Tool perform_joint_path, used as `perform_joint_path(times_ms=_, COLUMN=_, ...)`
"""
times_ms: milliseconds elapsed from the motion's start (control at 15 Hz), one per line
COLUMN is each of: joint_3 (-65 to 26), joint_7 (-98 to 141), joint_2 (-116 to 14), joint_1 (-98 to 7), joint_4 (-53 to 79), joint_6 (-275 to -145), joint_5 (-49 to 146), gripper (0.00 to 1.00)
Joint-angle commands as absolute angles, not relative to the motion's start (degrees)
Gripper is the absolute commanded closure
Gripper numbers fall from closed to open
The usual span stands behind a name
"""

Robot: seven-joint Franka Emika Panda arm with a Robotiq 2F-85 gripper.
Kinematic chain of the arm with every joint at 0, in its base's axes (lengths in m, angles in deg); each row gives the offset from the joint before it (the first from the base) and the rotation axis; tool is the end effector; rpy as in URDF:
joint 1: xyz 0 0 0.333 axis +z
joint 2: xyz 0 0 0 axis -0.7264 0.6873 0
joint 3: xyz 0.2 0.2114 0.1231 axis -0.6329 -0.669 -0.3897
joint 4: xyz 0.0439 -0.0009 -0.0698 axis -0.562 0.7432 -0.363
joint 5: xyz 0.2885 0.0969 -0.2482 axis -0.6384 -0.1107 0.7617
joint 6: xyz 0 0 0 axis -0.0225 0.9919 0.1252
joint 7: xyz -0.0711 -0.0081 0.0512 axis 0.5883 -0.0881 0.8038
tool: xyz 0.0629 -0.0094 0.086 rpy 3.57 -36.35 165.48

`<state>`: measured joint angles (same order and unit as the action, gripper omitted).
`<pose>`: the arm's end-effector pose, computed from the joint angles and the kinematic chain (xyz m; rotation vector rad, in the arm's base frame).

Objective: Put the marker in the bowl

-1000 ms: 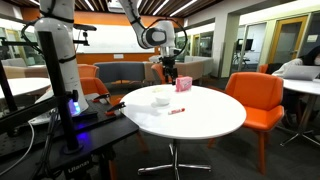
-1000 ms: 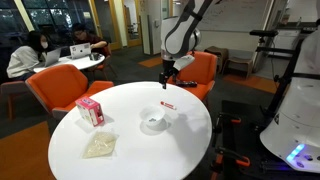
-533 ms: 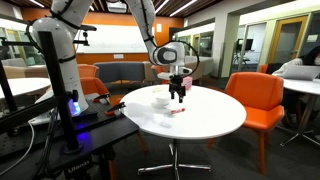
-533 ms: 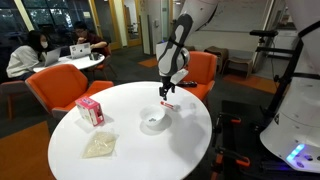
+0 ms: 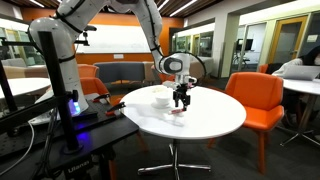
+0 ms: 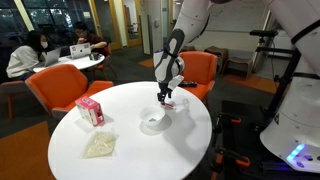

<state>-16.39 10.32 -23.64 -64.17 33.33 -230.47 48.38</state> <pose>0.5403 -0.2447 0.0807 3.0260 -0.3468 -0.0784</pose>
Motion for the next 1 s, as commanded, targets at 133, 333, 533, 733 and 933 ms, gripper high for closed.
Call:
perform_joint_path(times_ms=133, joint_3=-17.4, joint_7=8.8, joint_2=-20.4, joint_1=-65.3, joint_4=29.2, joint_6=-229.0, joint_5=47.1, gripper=0.59)
perform_joint_path(times_ms=333, joint_3=-17.7, joint_7=9.2, joint_2=-20.9, joint_1=-65.2, joint_4=29.2, joint_6=-229.1, joint_5=46.7, gripper=0.80)
perform_joint_path(times_ms=533, joint_3=-17.9, joint_7=9.5, joint_2=-21.7, joint_1=-65.6, joint_4=29.2, joint_6=-229.1, joint_5=45.7, gripper=1.00)
perform_joint_path(times_ms=733, joint_3=-17.8, joint_7=10.3, joint_2=-24.2, joint_1=-65.2, joint_4=30.5, joint_6=-230.0, joint_5=44.4, gripper=0.95)
perform_joint_path(times_ms=933, joint_3=-19.3, joint_7=11.1, joint_2=-30.1, joint_1=-65.2, joint_4=33.7, joint_6=-231.4, joint_5=41.4, gripper=0.95)
